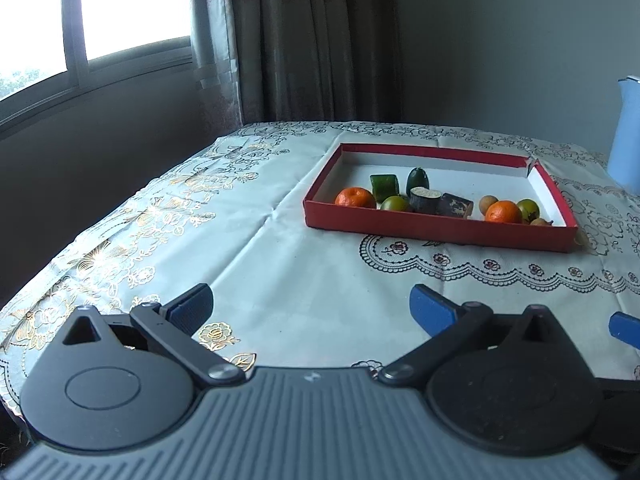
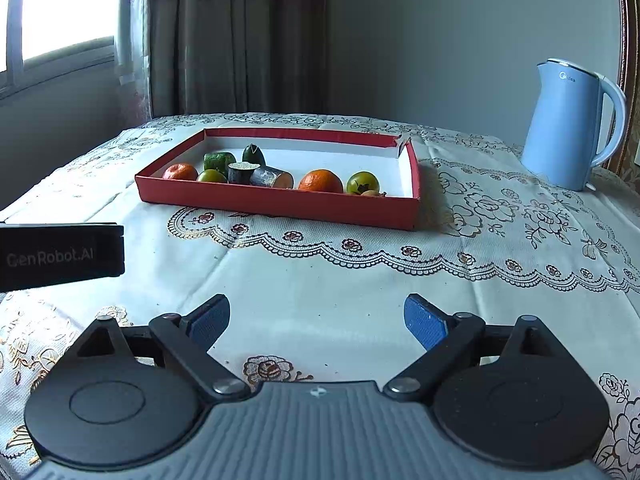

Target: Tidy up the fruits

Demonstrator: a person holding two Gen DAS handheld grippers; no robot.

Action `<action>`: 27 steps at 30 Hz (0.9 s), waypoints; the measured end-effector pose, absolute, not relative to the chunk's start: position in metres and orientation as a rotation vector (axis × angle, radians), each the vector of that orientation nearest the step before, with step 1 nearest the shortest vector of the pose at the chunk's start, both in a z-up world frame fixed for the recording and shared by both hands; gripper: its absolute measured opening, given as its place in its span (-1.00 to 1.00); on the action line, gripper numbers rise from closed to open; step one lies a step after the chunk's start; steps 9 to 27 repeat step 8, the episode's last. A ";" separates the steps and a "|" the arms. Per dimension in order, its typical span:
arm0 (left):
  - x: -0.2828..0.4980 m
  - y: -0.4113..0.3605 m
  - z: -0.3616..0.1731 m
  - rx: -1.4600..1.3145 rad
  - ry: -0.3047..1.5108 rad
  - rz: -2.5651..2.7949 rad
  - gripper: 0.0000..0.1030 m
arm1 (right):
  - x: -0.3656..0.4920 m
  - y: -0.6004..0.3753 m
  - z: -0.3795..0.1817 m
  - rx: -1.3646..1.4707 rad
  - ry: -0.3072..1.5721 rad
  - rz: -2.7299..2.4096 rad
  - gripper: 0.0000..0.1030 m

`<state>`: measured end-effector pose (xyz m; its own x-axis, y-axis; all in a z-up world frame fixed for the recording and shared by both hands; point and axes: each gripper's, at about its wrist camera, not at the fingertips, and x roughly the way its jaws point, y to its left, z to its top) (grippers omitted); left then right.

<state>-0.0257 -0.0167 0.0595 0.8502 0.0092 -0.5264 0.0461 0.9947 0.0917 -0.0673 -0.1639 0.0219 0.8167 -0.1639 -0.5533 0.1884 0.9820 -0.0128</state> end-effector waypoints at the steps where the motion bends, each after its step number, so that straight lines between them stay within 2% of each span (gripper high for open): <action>1: -0.025 -0.015 0.059 0.097 0.556 -0.018 1.00 | -0.067 -0.164 0.021 0.042 0.587 -0.187 0.84; 27: -0.023 -0.009 0.056 0.066 0.568 0.003 1.00 | -0.067 -0.165 0.020 0.048 0.587 -0.189 0.84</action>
